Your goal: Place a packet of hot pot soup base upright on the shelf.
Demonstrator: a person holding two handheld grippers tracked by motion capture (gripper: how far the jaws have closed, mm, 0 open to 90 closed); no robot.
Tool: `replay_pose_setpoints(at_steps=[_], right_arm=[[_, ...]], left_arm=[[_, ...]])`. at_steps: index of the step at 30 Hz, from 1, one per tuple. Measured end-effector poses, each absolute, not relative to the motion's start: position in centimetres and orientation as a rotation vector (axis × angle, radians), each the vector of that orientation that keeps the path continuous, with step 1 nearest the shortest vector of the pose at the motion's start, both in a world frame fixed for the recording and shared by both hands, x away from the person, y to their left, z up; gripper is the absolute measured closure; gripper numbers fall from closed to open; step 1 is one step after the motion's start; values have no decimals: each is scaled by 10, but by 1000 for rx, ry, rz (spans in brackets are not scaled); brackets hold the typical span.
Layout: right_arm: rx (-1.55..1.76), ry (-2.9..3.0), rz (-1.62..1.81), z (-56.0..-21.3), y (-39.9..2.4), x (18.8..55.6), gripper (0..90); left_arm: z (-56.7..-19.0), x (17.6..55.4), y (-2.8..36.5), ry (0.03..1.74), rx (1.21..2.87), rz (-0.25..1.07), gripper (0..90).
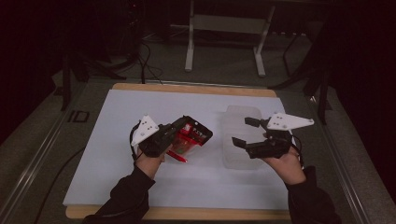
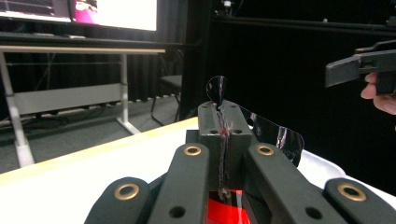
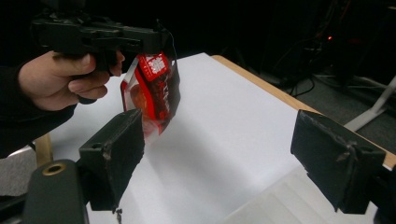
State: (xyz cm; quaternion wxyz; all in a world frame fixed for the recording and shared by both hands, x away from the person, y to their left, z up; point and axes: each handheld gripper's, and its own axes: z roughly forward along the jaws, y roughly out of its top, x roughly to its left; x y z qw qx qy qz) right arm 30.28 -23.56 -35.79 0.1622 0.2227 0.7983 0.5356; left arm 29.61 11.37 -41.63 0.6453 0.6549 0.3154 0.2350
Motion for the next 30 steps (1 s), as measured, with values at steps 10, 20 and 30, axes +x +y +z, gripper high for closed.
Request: replay_pose_setpoints(at_steps=[10,20,30], right_arm=[[581,2440,1487,-352,-201,329,217],[569,2568,1465,-370,-175,340,316],[514,2693,1362,-384,-160,347,638]], left_arm=[[-418,293,111,716,1478,538,896],[-418,292,105,692,1470,536,896],[-418,291,98,673,1475,512,895]])
